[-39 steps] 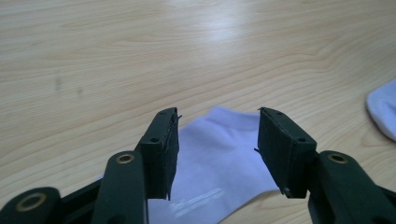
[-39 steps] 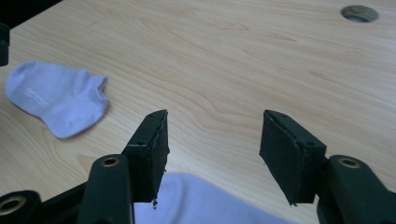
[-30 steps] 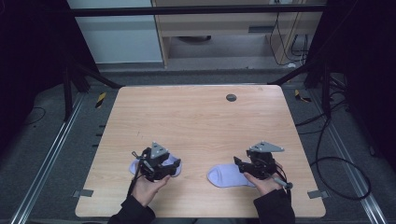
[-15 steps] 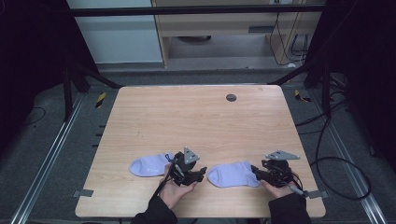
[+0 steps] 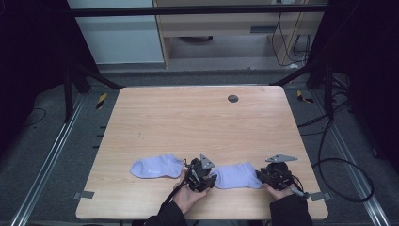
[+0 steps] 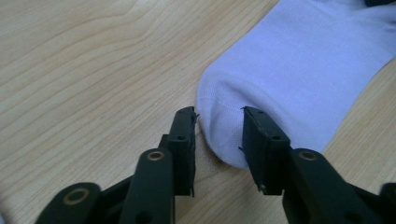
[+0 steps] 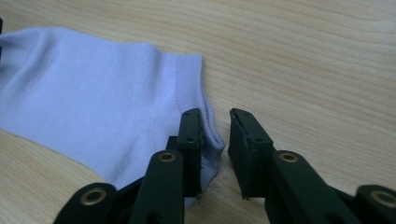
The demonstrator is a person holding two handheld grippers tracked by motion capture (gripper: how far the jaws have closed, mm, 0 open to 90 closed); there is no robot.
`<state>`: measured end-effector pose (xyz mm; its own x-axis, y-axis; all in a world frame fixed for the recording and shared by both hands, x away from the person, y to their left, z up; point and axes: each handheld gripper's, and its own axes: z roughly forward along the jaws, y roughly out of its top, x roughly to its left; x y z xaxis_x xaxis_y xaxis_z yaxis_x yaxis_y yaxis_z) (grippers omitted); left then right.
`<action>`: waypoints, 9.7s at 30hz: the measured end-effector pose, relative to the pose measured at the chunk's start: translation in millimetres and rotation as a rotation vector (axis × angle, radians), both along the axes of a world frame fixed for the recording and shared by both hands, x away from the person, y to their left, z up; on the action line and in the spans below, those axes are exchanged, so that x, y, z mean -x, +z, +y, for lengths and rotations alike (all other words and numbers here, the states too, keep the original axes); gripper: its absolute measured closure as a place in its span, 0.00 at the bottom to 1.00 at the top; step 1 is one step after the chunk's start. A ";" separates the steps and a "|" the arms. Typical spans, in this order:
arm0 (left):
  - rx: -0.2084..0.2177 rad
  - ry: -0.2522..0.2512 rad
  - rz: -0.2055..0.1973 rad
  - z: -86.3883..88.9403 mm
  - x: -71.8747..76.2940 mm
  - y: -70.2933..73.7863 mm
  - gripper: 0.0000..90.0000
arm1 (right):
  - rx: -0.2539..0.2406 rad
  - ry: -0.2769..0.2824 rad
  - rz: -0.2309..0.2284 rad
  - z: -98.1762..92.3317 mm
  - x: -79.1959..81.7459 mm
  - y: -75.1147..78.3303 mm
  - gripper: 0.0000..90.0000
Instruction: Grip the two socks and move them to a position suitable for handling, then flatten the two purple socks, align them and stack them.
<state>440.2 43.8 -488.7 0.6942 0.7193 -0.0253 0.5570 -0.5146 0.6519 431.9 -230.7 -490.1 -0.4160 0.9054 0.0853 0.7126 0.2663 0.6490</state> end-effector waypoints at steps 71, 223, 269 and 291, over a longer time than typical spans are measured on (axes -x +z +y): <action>0.047 0.182 -0.111 147.0 5.2 33.0 0.52 | -0.120 0.122 -0.143 79.3 3.8 36.7 0.61; 0.054 0.045 0.018 95.5 19.5 18.1 0.96 | -0.060 0.155 -0.056 89.2 15.4 31.9 0.96; 0.049 -0.022 -0.056 60.8 17.6 -0.8 0.91 | -0.012 0.247 -0.028 95.1 17.2 -2.9 1.00; 0.116 0.109 -0.183 129.6 -1.1 27.7 0.50 | -0.116 0.027 -0.245 46.4 1.7 15.5 0.52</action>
<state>441.4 173.3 -461.0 0.6136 0.7896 0.0070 0.4721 -0.3739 0.7983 430.2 -184.3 -474.6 -0.4606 0.8839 0.0811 0.5239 0.1970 0.8287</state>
